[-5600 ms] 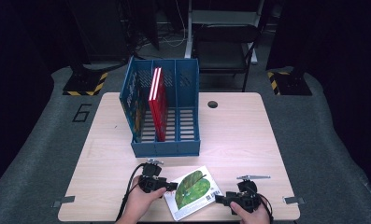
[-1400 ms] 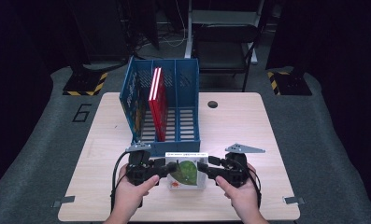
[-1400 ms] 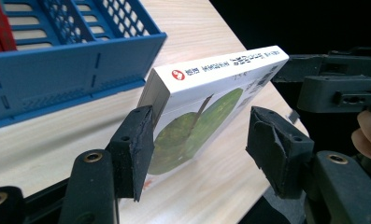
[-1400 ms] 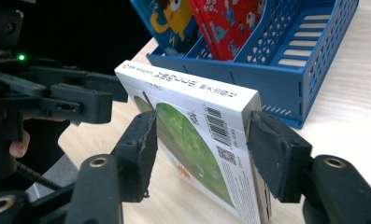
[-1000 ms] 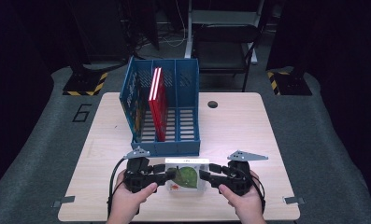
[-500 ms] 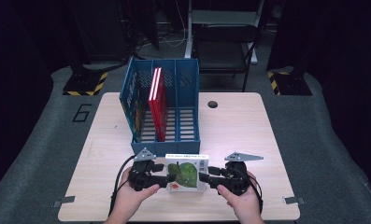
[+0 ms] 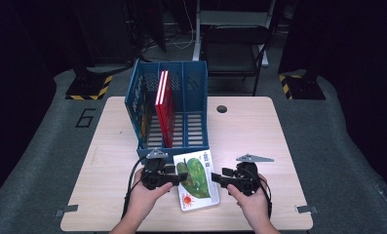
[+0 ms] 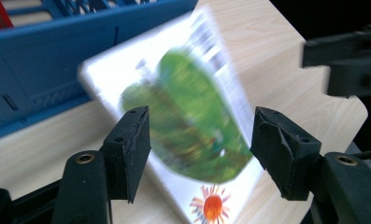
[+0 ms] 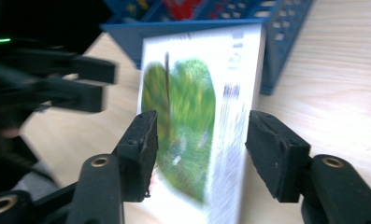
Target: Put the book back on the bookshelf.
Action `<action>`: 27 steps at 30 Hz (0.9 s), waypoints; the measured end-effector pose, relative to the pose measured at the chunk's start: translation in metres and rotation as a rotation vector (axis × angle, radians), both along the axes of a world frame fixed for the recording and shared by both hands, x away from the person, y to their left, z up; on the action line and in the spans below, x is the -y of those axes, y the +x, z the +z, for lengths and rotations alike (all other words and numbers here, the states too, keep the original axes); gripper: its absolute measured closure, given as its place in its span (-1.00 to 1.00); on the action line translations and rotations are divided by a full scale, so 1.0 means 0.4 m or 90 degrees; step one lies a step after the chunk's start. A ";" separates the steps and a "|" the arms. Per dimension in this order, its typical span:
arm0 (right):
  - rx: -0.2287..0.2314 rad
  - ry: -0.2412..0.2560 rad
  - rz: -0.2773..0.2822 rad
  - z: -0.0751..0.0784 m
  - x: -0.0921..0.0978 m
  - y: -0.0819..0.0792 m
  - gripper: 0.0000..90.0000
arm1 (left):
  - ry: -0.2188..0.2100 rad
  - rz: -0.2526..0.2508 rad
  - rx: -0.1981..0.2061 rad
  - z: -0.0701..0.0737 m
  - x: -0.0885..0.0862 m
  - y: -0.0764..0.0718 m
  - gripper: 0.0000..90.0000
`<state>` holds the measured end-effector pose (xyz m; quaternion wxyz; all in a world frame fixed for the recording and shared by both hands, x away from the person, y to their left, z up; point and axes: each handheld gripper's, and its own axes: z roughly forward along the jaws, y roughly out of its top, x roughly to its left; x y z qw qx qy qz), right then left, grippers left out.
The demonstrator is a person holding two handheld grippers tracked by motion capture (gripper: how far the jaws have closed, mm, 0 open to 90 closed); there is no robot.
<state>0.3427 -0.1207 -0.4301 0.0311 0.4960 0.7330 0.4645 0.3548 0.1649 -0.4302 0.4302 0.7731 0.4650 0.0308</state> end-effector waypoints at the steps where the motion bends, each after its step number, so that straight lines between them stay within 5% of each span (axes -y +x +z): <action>1: 0.000 -0.008 -0.005 -0.008 0.002 0.011 -0.06 | 0.002 0.002 -0.002 -0.002 0.003 -0.001 -0.16; 3: -0.005 -0.010 -0.016 -0.018 0.004 0.030 -0.10 | 0.022 0.029 -0.009 -0.008 -0.001 0.001 -0.16; 14: -0.075 -0.042 -0.021 -0.097 -0.020 0.084 -0.15 | 0.000 0.050 -0.074 -0.084 -0.017 0.040 -0.19; 27: -0.080 -0.065 -0.034 -0.158 -0.044 0.136 -0.14 | 0.003 0.080 -0.119 -0.163 -0.023 0.079 -0.18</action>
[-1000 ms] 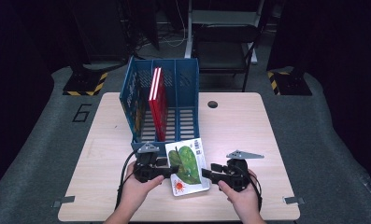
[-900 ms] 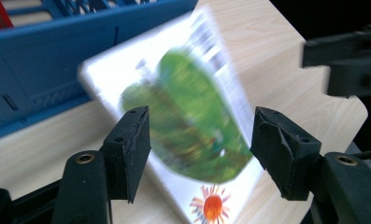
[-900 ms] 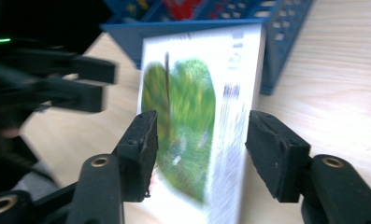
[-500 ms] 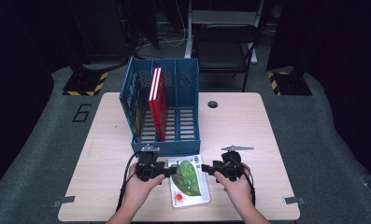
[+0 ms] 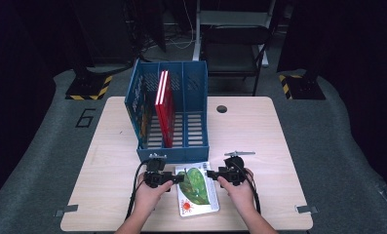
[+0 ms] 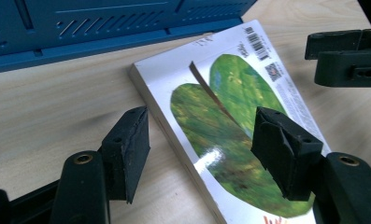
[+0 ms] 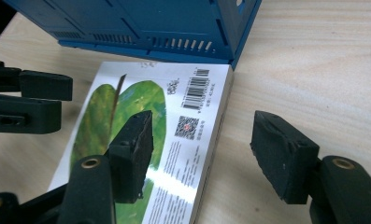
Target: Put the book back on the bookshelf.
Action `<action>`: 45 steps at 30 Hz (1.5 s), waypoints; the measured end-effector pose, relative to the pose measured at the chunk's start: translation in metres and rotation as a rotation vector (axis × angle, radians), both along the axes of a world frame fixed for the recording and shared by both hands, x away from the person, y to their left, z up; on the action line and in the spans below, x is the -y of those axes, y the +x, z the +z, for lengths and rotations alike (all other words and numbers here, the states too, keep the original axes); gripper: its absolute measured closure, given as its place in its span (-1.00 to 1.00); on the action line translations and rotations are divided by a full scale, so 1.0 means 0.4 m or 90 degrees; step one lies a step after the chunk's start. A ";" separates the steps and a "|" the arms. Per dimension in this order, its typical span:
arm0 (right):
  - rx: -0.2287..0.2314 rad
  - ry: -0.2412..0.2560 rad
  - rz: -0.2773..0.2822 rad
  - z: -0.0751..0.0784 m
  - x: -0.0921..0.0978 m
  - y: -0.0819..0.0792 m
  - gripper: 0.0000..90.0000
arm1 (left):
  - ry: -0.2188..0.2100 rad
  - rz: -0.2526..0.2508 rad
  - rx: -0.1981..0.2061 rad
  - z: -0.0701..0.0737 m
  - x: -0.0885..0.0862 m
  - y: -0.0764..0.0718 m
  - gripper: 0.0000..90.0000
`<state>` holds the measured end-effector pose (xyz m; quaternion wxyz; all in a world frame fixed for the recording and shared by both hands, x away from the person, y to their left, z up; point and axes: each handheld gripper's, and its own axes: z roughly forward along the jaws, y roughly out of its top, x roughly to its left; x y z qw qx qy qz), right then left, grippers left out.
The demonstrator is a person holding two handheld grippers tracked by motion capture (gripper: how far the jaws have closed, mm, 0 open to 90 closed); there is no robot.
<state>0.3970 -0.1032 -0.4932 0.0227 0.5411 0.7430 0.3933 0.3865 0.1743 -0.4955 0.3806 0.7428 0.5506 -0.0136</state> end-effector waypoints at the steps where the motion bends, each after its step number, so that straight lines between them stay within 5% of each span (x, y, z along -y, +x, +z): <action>1: 0.003 -0.004 0.003 -0.006 -0.003 0.006 -0.14 | 0.002 0.001 -0.004 -0.004 0.000 0.003 -0.19; 12: -0.029 0.006 -0.007 -0.044 -0.022 0.047 -0.15 | -0.006 0.011 -0.019 -0.032 0.010 0.030 -0.23; 15: -0.049 0.046 -0.007 -0.048 -0.029 0.052 -0.13 | -0.029 0.010 -0.024 -0.035 0.020 0.033 -0.20; 17: -0.058 0.061 0.008 -0.051 -0.034 0.051 -0.12 | -0.018 0.003 -0.020 -0.034 0.023 0.032 -0.20; 20: -0.042 0.010 0.022 -0.043 -0.048 0.038 -0.12 | -0.022 0.002 -0.034 -0.032 0.025 0.027 -0.20; 26: -0.069 -0.035 0.045 -0.030 -0.056 -0.001 -0.07 | -0.010 -0.015 -0.048 -0.026 0.022 0.016 -0.20; 32: -0.064 -0.016 0.024 -0.034 -0.046 0.022 -0.12 | -0.022 0.005 -0.046 -0.031 0.019 0.035 -0.18; 36: -0.096 0.051 -0.001 -0.039 -0.045 0.044 -0.16 | -0.028 0.019 -0.053 -0.030 0.025 0.045 -0.20; 41: -0.074 0.022 -0.005 -0.037 -0.051 0.044 -0.12 | -0.021 0.024 -0.066 -0.022 0.028 0.046 -0.17; 45: -0.072 0.028 -0.006 -0.023 -0.044 0.031 -0.08 | -0.028 0.022 -0.050 -0.006 0.026 0.033 -0.14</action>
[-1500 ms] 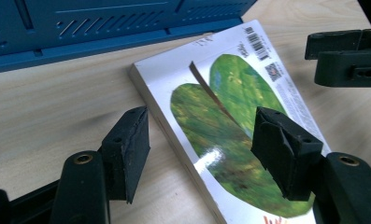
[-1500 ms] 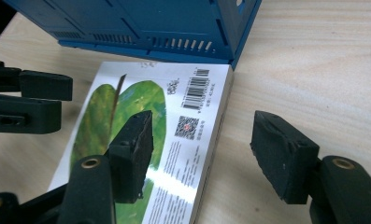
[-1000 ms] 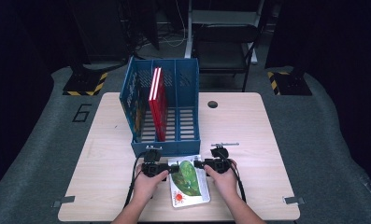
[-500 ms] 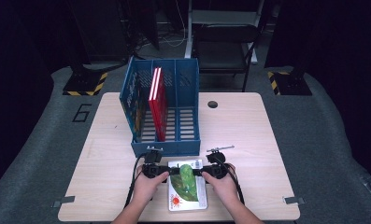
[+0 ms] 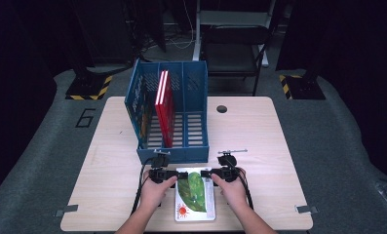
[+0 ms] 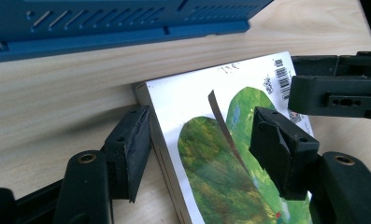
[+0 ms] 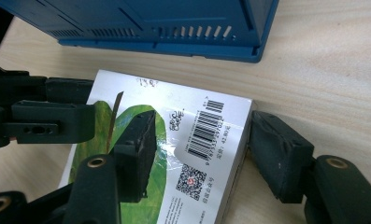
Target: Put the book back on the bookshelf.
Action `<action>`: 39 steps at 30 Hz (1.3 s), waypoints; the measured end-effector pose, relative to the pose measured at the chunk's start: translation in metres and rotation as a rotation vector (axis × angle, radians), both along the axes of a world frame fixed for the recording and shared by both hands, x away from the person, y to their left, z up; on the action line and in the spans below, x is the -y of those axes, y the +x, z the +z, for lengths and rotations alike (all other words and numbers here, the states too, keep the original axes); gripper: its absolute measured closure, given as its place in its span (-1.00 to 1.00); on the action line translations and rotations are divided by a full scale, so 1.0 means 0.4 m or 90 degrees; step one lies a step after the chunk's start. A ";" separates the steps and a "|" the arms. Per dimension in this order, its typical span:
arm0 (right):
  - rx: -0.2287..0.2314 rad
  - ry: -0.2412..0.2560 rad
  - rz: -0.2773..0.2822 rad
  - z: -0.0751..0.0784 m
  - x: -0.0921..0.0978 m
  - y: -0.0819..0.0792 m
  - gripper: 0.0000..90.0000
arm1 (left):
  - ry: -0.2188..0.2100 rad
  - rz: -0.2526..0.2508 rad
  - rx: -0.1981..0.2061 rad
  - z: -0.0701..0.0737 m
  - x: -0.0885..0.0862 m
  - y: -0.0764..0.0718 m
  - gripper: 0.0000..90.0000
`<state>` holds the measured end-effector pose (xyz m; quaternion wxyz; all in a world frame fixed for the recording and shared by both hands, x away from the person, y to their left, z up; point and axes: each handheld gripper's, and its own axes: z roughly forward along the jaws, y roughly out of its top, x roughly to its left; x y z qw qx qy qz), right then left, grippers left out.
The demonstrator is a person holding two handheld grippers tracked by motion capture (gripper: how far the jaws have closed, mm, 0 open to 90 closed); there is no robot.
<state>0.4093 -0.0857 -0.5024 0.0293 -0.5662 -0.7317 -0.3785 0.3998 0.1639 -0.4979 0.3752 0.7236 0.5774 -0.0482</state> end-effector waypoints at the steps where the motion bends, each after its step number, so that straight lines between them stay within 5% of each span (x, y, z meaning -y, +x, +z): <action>1: 0.008 0.004 0.000 0.006 0.003 -0.004 -0.06 | -0.004 0.001 0.006 0.008 -0.001 -0.004 -0.13; 4: 0.033 0.005 0.005 0.032 0.007 -0.020 -0.05 | -0.024 0.005 0.020 0.035 -0.004 -0.018 -0.13; 11: 0.083 0.010 0.019 0.110 0.012 -0.062 -0.05 | 0.002 -0.027 0.073 0.113 -0.009 -0.050 -0.13; 25: 0.173 0.034 0.045 0.245 0.017 -0.128 -0.05 | -0.022 -0.039 0.151 0.244 -0.032 -0.118 -0.13; 39: 0.232 0.047 0.055 0.306 0.019 -0.156 -0.05 | -0.031 -0.038 0.180 0.288 -0.040 -0.136 -0.13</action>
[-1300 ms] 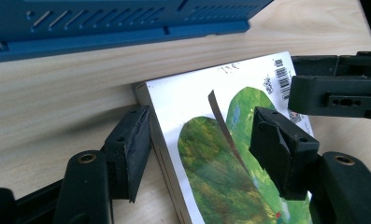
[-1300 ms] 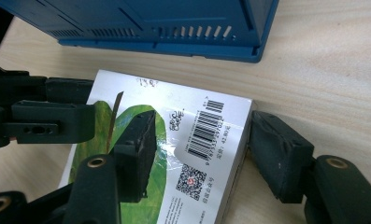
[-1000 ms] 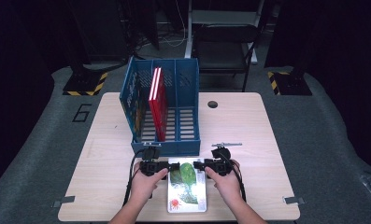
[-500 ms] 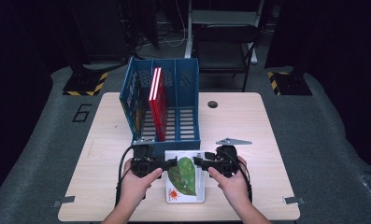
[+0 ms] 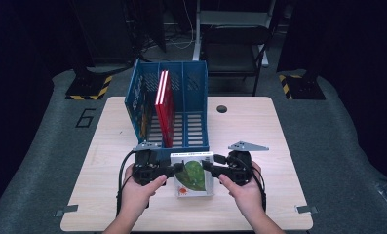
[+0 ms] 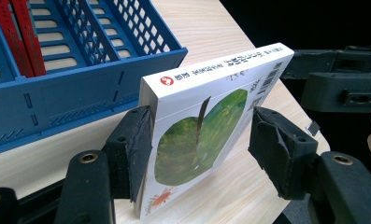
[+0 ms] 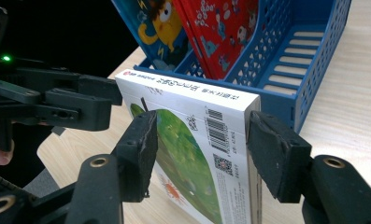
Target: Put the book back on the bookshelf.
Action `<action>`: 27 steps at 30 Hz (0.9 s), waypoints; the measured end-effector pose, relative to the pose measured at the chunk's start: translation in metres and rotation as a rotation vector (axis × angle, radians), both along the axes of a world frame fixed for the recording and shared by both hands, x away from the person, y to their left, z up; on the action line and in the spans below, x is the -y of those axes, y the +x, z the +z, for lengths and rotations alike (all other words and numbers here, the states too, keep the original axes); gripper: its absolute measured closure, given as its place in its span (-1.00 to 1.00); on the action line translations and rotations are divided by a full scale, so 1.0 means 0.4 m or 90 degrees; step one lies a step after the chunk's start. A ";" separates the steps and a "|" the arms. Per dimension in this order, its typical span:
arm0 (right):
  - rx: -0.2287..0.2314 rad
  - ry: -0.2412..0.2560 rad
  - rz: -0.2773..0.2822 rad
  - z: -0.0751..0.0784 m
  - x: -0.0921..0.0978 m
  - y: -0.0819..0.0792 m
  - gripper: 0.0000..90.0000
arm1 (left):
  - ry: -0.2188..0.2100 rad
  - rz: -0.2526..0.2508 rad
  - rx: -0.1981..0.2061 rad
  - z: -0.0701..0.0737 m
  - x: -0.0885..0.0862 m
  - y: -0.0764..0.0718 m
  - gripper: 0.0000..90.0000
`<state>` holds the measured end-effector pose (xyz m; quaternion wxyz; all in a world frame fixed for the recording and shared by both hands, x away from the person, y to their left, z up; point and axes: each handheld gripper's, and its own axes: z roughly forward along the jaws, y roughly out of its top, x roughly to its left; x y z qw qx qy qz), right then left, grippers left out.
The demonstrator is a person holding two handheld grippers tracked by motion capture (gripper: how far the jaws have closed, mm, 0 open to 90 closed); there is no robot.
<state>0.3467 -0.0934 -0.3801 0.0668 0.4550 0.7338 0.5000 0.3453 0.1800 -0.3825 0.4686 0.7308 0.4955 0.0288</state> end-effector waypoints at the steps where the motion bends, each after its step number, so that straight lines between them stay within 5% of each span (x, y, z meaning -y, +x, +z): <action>1: -0.007 0.003 -0.002 0.004 -0.001 -0.003 -0.05 | -0.002 0.000 -0.001 0.002 0.000 -0.002 -0.13; 10: 0.011 0.001 0.000 0.005 0.008 -0.007 -0.05 | -0.009 -0.011 0.001 0.006 0.003 -0.009 -0.12; 27: 0.016 -0.006 0.022 -0.007 0.045 -0.090 -0.01 | 0.003 -0.041 0.021 0.008 0.020 -0.083 -0.10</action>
